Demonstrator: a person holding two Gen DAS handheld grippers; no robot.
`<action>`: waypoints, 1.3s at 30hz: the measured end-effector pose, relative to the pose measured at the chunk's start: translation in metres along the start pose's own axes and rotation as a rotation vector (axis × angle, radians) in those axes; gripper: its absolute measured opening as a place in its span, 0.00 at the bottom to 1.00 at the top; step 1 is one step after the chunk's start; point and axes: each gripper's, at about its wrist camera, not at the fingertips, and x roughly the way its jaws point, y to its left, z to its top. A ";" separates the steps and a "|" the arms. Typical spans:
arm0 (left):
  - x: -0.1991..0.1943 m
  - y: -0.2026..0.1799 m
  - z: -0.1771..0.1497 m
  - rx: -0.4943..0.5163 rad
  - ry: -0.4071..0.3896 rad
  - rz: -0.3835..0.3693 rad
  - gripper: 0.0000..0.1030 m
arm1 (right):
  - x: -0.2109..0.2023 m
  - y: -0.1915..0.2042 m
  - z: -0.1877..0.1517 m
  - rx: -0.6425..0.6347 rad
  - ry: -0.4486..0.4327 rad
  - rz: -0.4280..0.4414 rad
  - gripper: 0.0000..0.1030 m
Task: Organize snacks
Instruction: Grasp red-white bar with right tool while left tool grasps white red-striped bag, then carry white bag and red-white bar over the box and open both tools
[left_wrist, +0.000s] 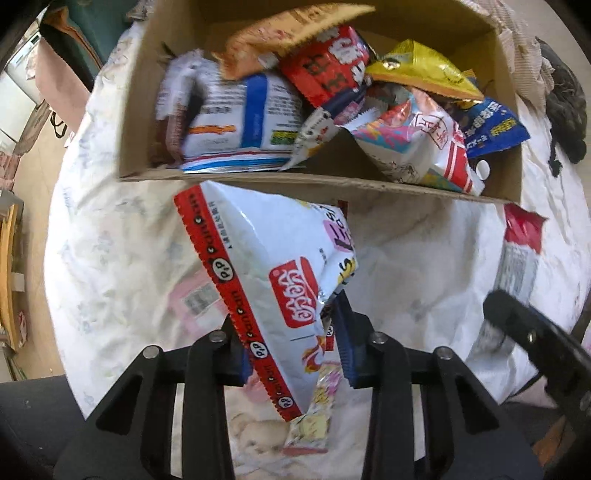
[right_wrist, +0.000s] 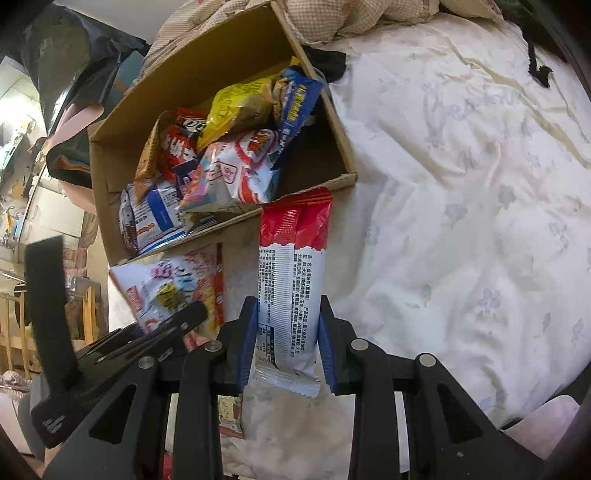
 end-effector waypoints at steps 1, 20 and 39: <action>-0.005 0.005 -0.002 -0.002 -0.004 -0.005 0.31 | 0.000 0.001 0.000 -0.003 0.000 0.003 0.31; -0.068 0.055 -0.022 -0.047 -0.152 0.040 0.31 | -0.011 0.045 -0.011 -0.138 -0.054 0.047 0.31; -0.148 0.078 0.054 -0.080 -0.383 -0.017 0.31 | -0.118 0.021 0.040 -0.110 -0.475 0.156 0.31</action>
